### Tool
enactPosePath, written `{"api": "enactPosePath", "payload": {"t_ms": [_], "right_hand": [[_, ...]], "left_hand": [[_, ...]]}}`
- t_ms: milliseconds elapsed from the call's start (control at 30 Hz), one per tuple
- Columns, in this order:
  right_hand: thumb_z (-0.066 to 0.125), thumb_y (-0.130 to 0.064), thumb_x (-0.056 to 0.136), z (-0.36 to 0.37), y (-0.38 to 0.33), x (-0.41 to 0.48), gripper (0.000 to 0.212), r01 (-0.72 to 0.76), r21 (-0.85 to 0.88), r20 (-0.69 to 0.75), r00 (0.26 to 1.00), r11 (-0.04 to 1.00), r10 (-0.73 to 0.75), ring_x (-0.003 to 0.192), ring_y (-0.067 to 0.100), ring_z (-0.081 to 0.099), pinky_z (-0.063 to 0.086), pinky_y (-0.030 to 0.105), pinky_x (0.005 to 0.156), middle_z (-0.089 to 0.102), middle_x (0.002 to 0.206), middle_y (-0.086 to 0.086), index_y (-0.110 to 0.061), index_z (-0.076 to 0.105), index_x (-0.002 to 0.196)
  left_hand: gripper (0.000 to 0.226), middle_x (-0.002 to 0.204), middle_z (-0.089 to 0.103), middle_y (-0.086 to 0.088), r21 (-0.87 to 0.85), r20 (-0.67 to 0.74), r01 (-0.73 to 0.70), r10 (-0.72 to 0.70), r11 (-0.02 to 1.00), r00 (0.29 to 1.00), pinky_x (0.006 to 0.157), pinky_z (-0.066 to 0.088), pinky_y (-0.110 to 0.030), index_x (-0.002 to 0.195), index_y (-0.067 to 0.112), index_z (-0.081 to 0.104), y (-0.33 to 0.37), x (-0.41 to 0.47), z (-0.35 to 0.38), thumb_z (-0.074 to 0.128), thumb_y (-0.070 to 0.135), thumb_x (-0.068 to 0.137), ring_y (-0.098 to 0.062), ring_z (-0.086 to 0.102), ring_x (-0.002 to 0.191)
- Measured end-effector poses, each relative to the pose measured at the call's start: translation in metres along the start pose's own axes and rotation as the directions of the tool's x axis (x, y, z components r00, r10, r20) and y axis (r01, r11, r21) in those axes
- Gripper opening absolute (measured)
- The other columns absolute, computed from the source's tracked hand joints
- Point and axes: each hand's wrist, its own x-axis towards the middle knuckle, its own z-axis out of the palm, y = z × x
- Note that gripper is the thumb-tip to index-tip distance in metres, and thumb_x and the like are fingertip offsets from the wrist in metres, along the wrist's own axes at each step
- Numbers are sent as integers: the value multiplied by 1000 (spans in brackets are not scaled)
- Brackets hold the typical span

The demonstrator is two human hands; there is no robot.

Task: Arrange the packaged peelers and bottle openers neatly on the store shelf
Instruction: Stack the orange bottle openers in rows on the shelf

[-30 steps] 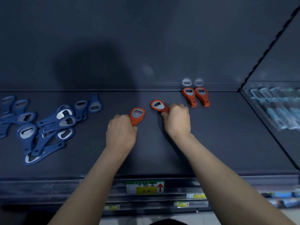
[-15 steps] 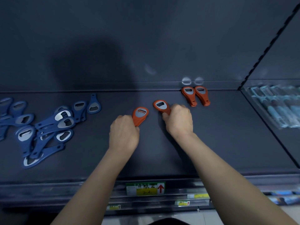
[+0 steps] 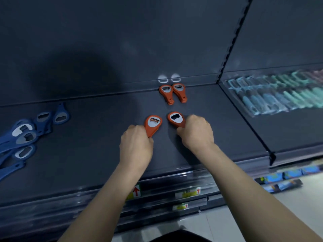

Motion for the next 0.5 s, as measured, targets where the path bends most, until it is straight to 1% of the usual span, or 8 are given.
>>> {"api": "enactPosePath", "payload": {"t_ms": [67,133,233,333,433,500], "right_hand": [[55,-17,88,-6,16,1,14,-30,23,-16,999,999,30,100,35,55,37,30,68,62,104,17,-4,56,93],[54,-19,89,-10,29,4,17,-41,39,-48,998,998,43,100,35,56,38,30,67,62,105,16,-3,56,94],[53,-25,91,-10,40,10,27,-23,49,-91,995,999,28,102,35,56,39,32,70,59,110,16,-1,54,105],[52,-26,92,-8,41,17,30,6,64,-113,994,998,2,105,34,56,43,34,74,58,114,16,-1,52,108],[52,-28,93,-8,40,23,32,41,81,-115,993,996,-32,105,34,56,43,34,75,58,115,16,0,52,109],[54,-34,92,-9,40,25,37,62,93,-99,994,994,-53,106,34,56,44,34,76,58,115,16,0,52,109]], "left_hand": [[19,86,57,-14,11,-4,-25,26,1000,1000,60,31,-31,73,8,48,17,-5,6,58,17,85,-26,45,71],[18,89,56,-15,15,-6,-38,38,999,999,61,29,-30,74,9,46,34,-9,11,57,17,86,-30,51,77],[16,94,56,-17,-17,-11,-27,27,999,1000,66,33,-32,81,4,52,54,-9,19,57,18,87,-35,55,88],[19,100,55,-17,-28,-24,-12,12,1000,1000,72,38,-34,92,1,56,66,-5,27,56,20,89,-34,54,94],[25,102,55,-16,-64,-35,10,-12,998,999,74,39,-34,98,0,57,74,-3,31,58,23,90,-33,54,96],[28,98,54,-15,-99,-35,17,-21,995,999,71,37,-32,97,1,58,76,-3,32,61,27,88,-32,55,93]]}}
